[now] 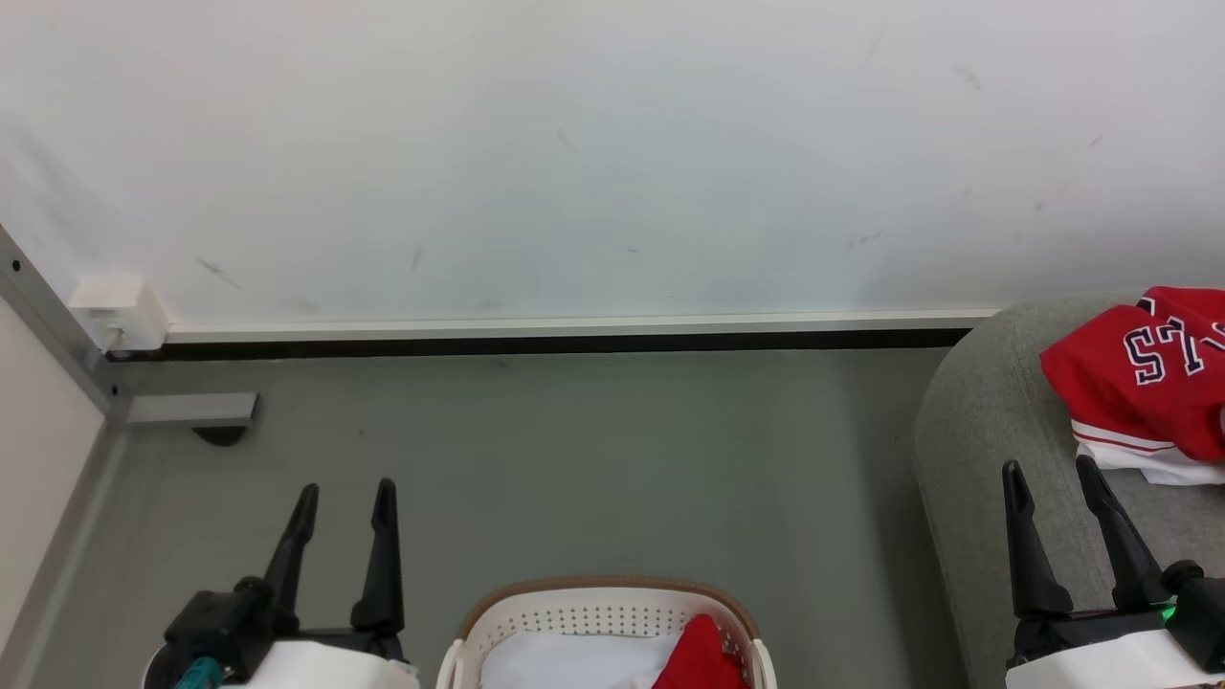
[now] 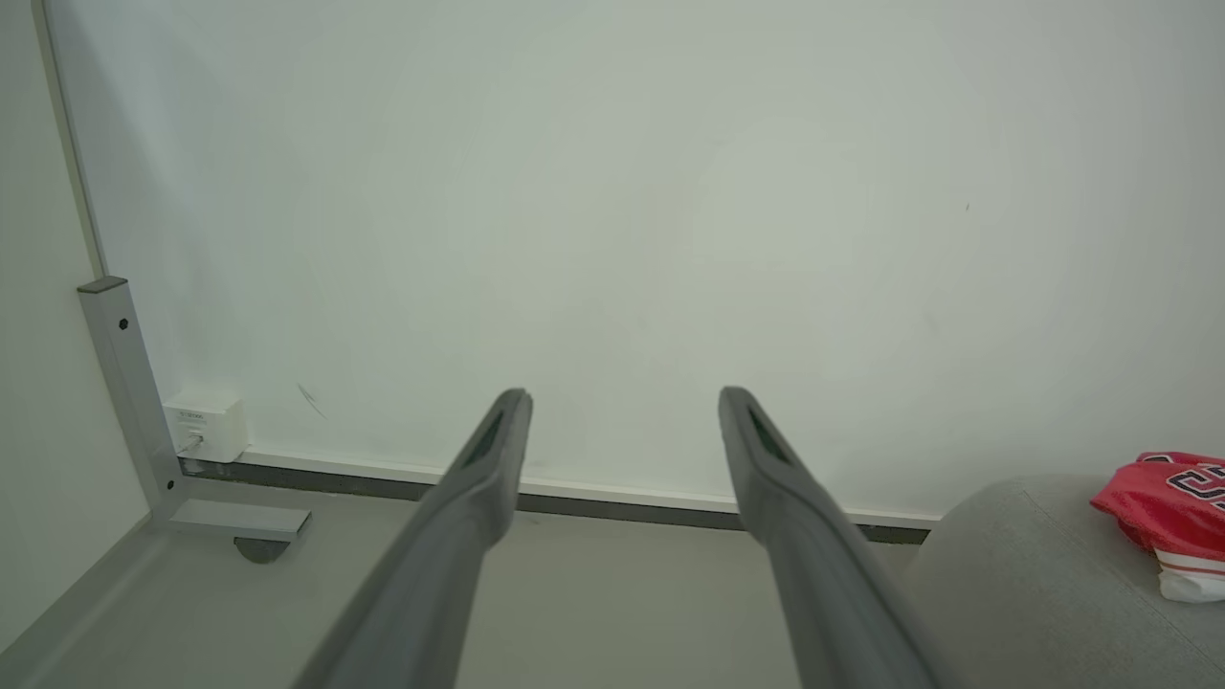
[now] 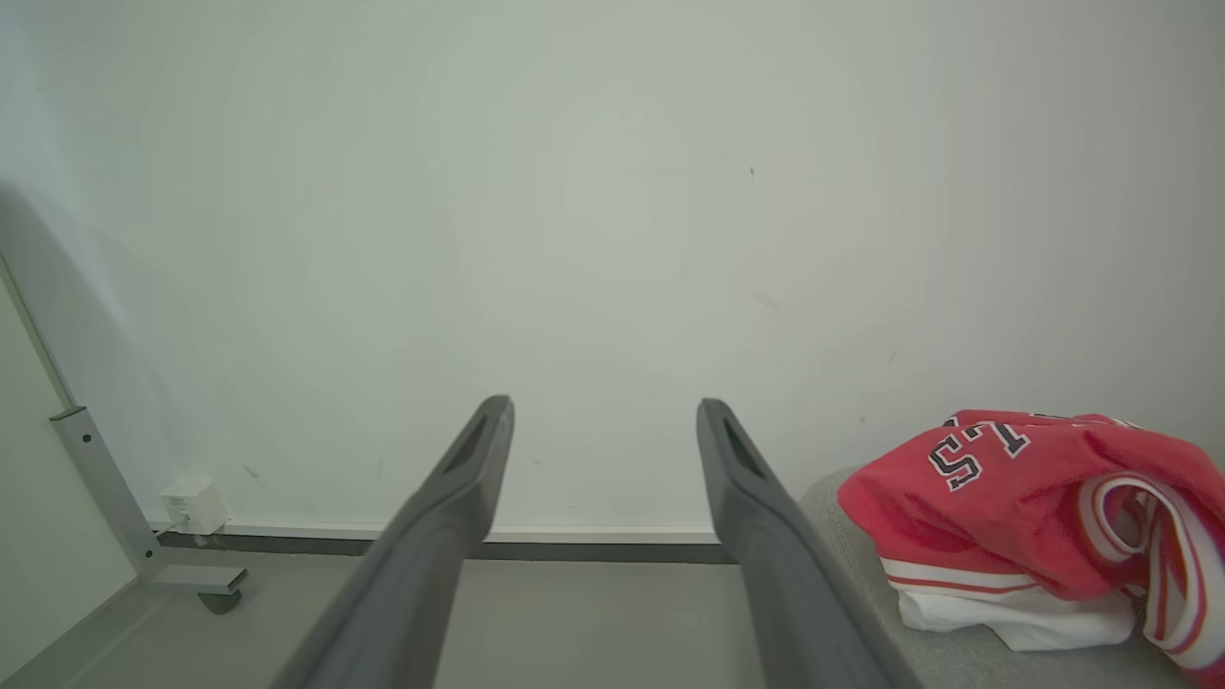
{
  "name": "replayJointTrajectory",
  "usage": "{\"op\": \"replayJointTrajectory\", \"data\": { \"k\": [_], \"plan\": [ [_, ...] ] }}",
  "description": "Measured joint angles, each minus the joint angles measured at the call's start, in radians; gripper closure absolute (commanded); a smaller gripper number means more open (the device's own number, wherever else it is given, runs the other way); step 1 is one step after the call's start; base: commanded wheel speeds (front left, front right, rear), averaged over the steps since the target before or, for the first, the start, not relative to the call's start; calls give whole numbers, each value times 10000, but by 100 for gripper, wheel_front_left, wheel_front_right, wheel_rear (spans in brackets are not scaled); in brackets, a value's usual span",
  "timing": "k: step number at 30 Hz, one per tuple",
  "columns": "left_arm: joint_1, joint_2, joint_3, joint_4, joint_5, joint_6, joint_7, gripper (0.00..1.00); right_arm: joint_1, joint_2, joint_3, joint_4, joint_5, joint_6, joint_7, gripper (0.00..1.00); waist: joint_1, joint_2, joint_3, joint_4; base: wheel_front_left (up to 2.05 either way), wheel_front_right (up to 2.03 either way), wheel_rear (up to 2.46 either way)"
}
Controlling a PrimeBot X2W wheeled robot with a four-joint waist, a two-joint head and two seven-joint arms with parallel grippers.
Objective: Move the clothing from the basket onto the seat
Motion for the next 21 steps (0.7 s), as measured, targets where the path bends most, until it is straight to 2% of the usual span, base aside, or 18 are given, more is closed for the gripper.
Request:
{"op": "replayJointTrajectory", "data": {
  "k": [7,21],
  "plan": [
    [-45,-245,357,192,284,-399,0,0,-20,-12,79,-58,-17,0,0,0,0,0,40,23,0,0,0],
    [-243,-462,631,426,596,-732,0,0,-267,-182,236,-29,15,0,-2,0,0,0,337,-245,0,0,0]
  ]
}}
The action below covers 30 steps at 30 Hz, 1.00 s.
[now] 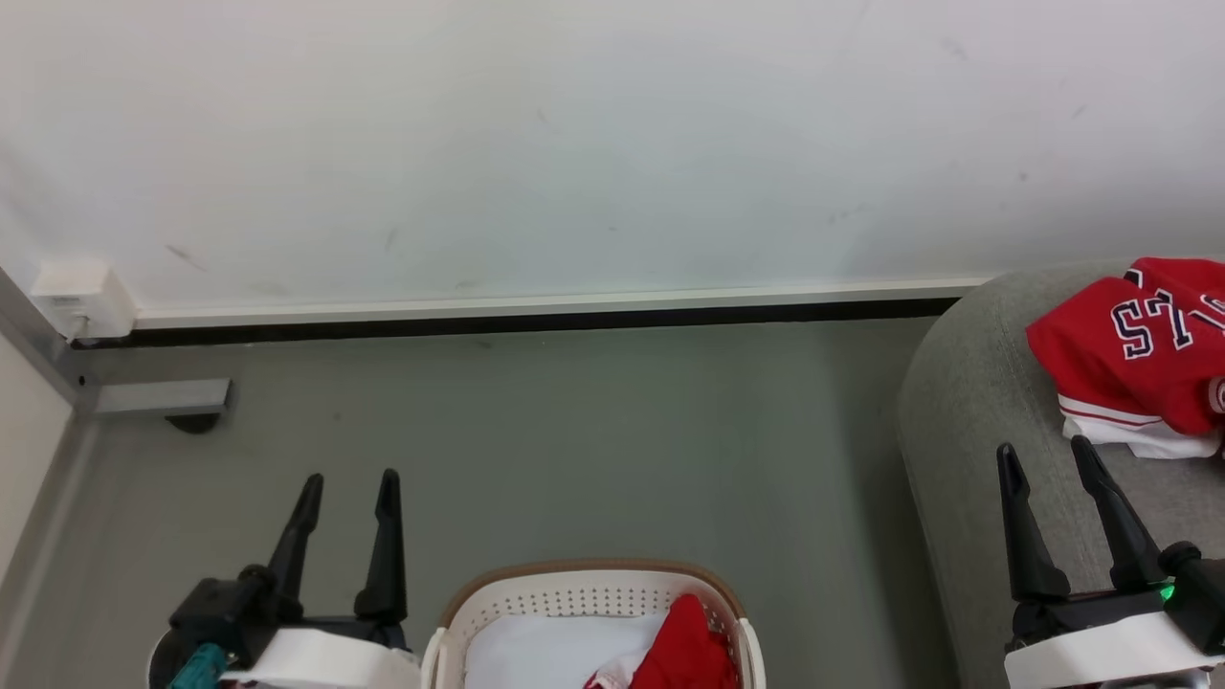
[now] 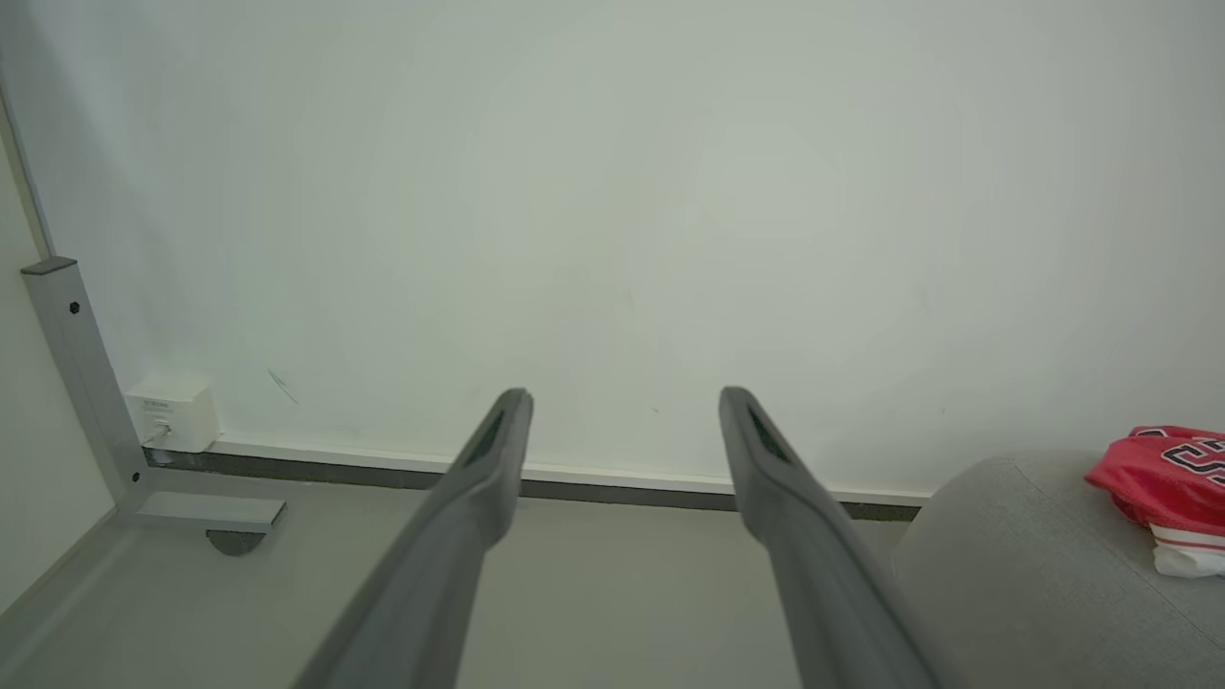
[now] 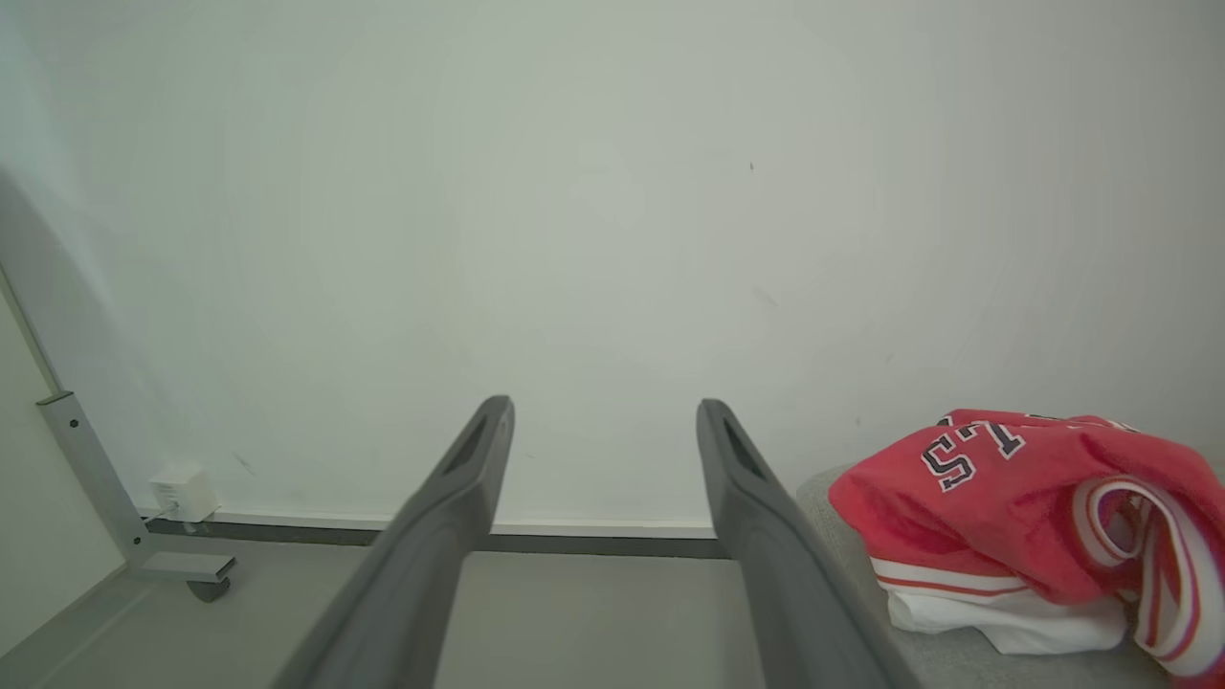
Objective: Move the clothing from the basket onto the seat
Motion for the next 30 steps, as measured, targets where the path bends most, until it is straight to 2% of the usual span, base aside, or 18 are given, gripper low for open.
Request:
{"op": "replayJointTrajectory", "data": {
  "k": [7,12,23,30],
  "plan": [
    [-568,-29,-224,255,46,-190,0,0,-532,-44,-188,-245,88,0,0,0,1,0,650,-295,0,0,0],
    [-1175,-44,-775,880,67,-305,-2,0,-1039,-10,-303,-587,242,0,0,0,1,0,1364,-579,0,0,0],
    [-3033,-63,-2165,4228,159,-550,698,0,-2254,-54,-326,-1097,268,0,0,0,2,0,3142,-1314,0,0,0],
    [-4058,-42,-3010,6334,-577,-612,1275,0,-3153,171,-500,-1779,583,0,0,0,2,0,4201,-1842,0,0,0]
  ]
}}
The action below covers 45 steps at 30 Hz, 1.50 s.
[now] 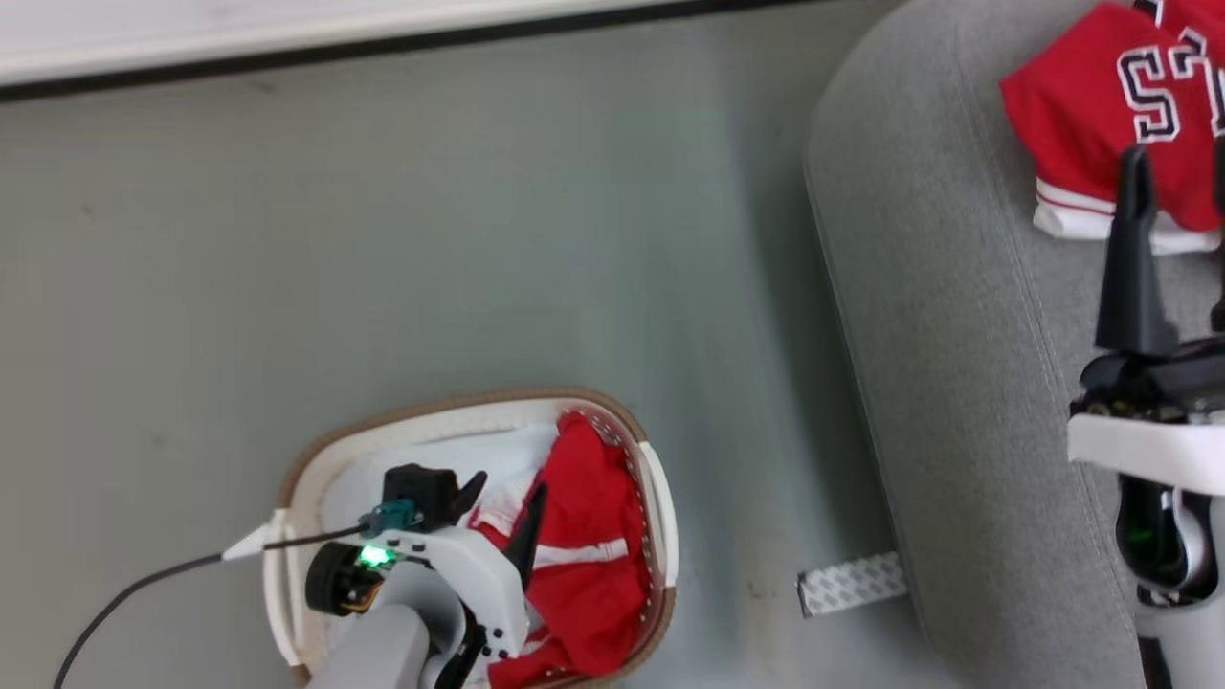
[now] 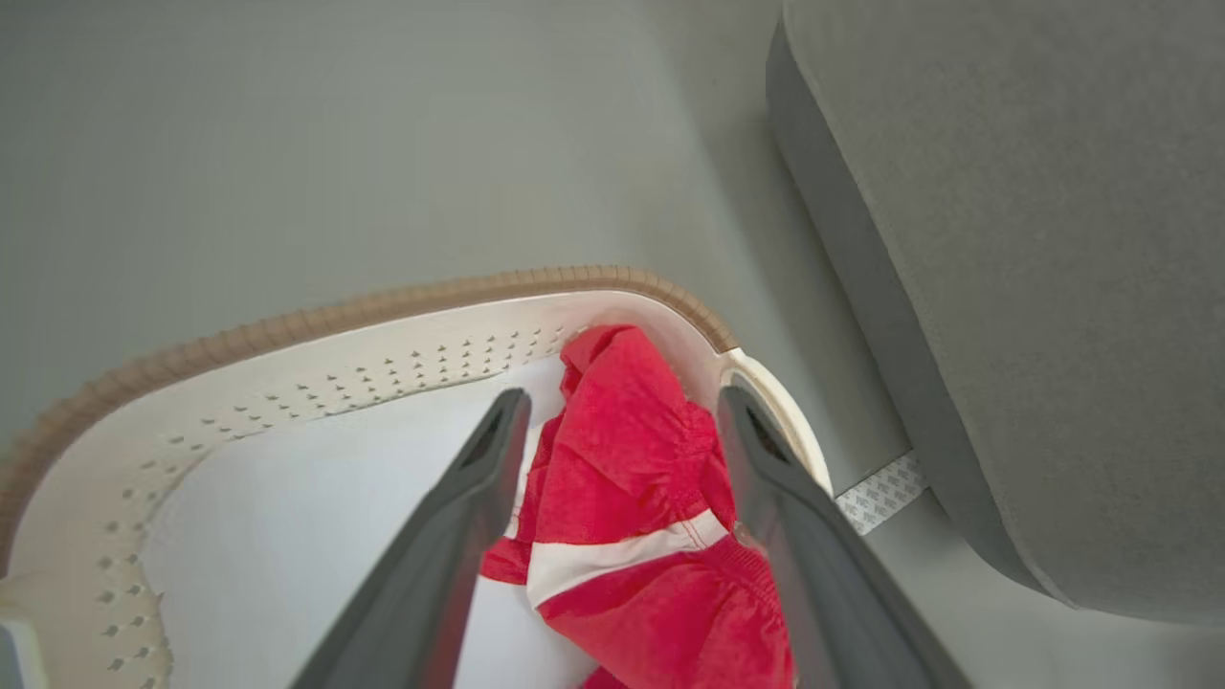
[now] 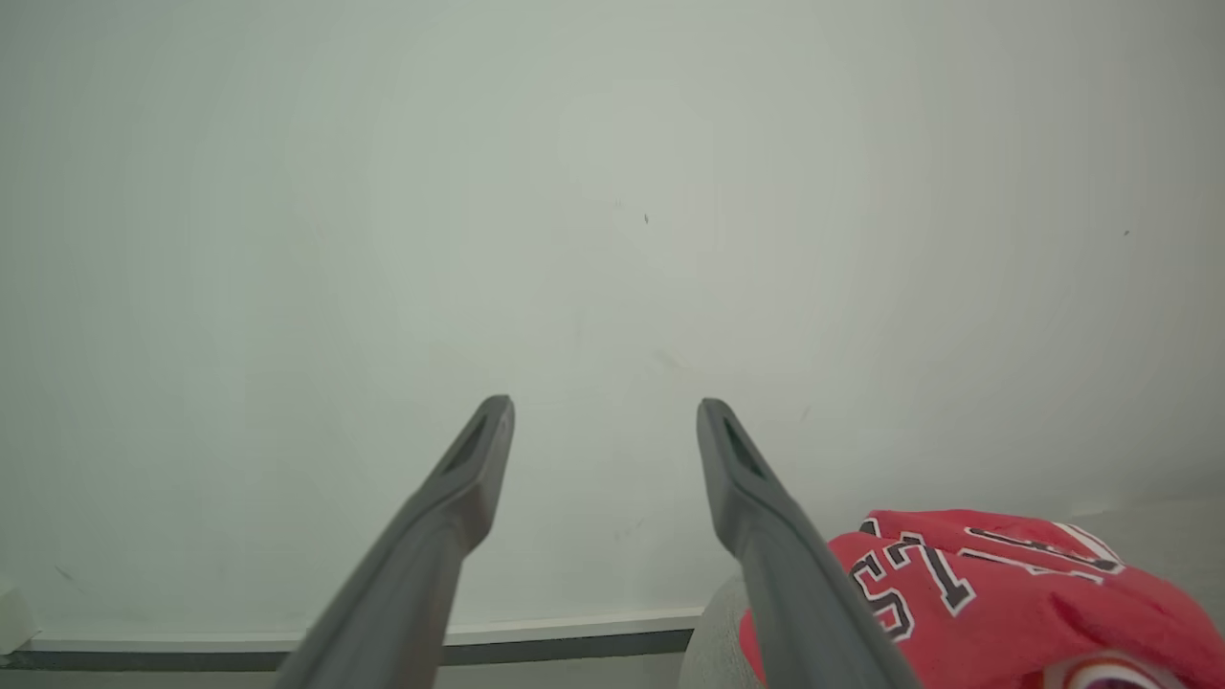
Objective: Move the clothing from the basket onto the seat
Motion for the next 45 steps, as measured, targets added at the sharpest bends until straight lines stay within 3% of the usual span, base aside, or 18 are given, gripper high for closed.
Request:
{"op": "replayJointTrajectory", "data": {
  "k": [8,16,22,33,34,35,36,45],
  "plan": [
    [-1360,472,-1030,2023,-947,-27,493,0,-852,650,-188,-917,464,0,-19,0,0,0,1422,-559,0,0,0],
    [-2318,901,-1760,3371,-1536,-27,748,0,-1368,782,-167,-1785,1285,0,-19,0,0,0,2779,-1224,0,0,0],
    [-2727,1147,-2660,3565,-1954,-27,1034,0,-1569,782,-194,-2426,1850,0,-19,0,-1,0,3539,-1666,0,0,0],
    [-3144,1689,-4686,3346,-2972,-27,2531,0,-1724,784,-2,-2527,2153,0,-19,0,-2,0,4175,-2161,0,0,0],
    [-3195,1756,-4813,3294,-3032,-27,2479,18,-1724,784,13,-2518,2173,0,-19,0,-2,0,4205,-2192,0,0,0],
    [-3260,1822,-4890,3264,-3126,-27,2401,84,-1724,784,27,-2508,2194,0,-19,0,-2,0,4234,-2219,0,0,0],
    [-3330,1877,-4974,3243,-3208,-27,2349,100,-1724,784,40,-2491,2194,0,-19,0,-2,0,4258,-2240,0,0,0],
    [-3345,1900,-5687,3168,-4088,-25,1770,100,-1723,788,86,-2205,2046,0,-19,0,-2,0,3759,-2065,0,0,0]
  ]
}}
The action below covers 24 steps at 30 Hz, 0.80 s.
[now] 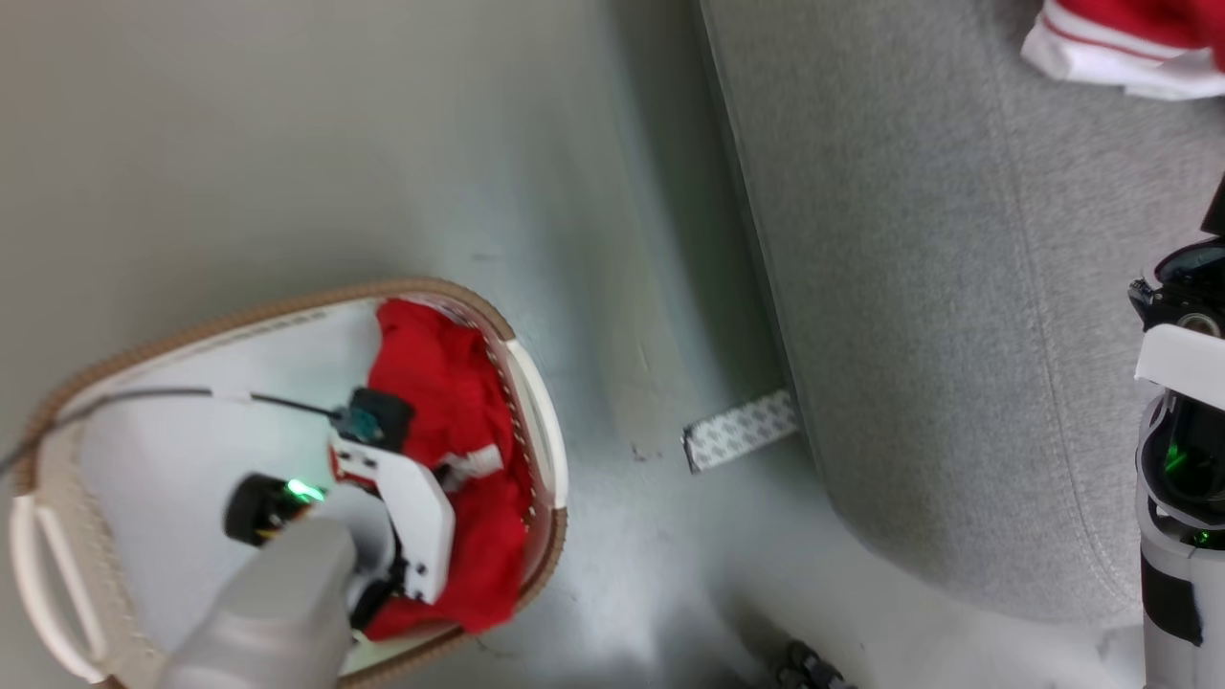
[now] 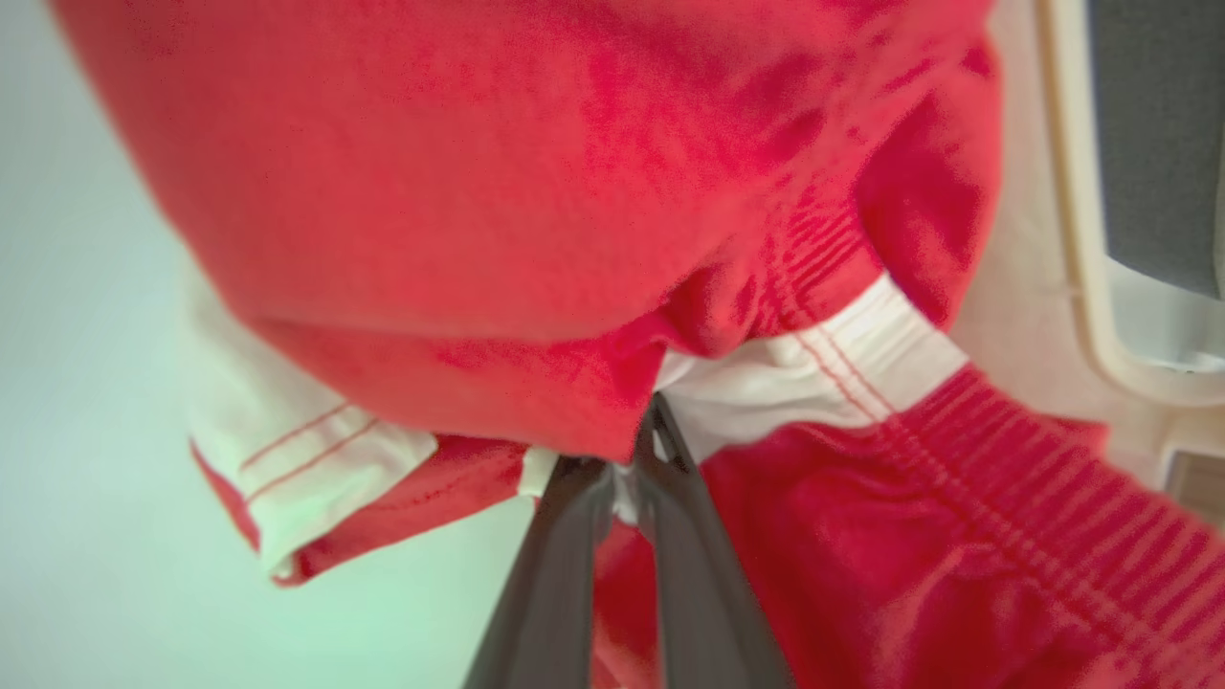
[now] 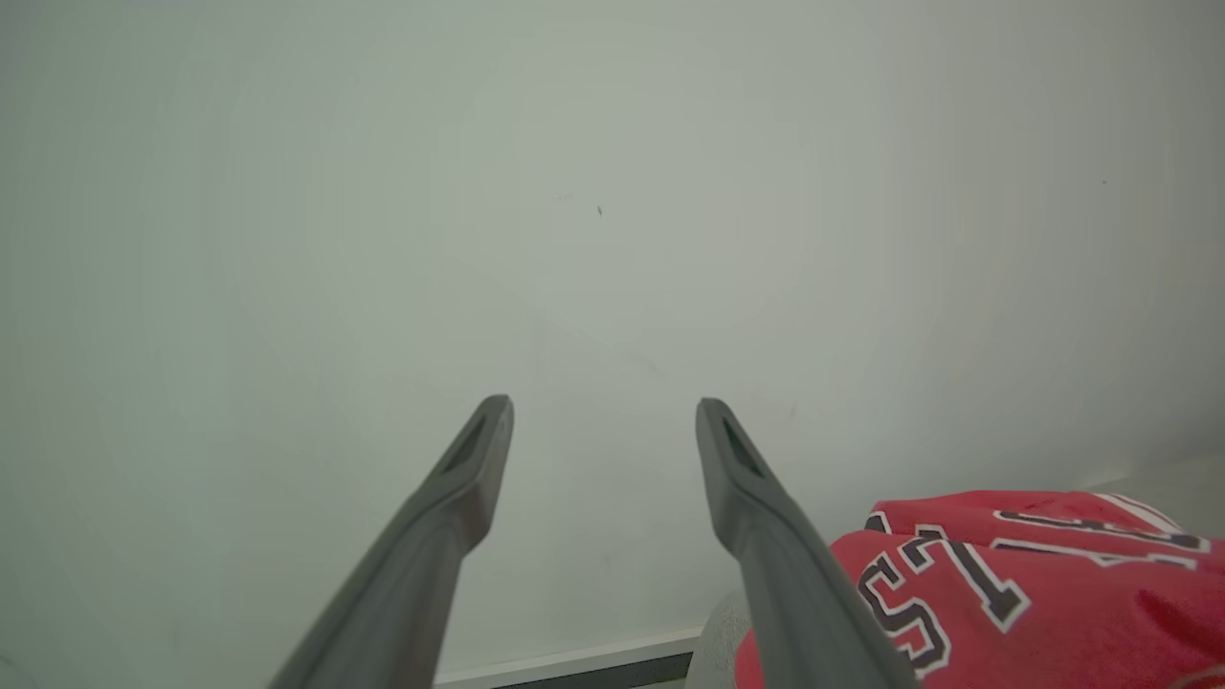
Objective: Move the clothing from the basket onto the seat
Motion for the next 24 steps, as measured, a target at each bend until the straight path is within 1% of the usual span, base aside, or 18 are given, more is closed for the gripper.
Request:
{"op": "replayJointTrajectory", "data": {
  "k": [7,12,17,20,24],
  "plan": [
    [595,-476,-502,-194,-957,0,-779,100,193,15,-59,238,-639,0,0,0,-1,0,-1184,349,0,0,0],
    [1216,-892,-775,-499,-1707,0,-1728,100,699,21,-155,600,-1170,0,0,0,-1,0,-2379,698,0,0,0],
    [1937,-1139,-1014,-842,-2416,0,-2541,100,1471,-142,-228,1064,-1335,0,-2,0,-2,0,-3712,1124,0,0,0],
    [2208,-1233,-1112,-1120,-2800,0,-2809,100,2024,-351,-299,1371,-1333,0,-2,0,-2,0,-4498,1448,0,0,0],
    [2375,-1193,-1150,-1607,-2945,0,-2980,100,2598,-522,-301,1655,-1296,0,-2,0,-3,0,-5468,1927,0,0,0]
  ]
}}
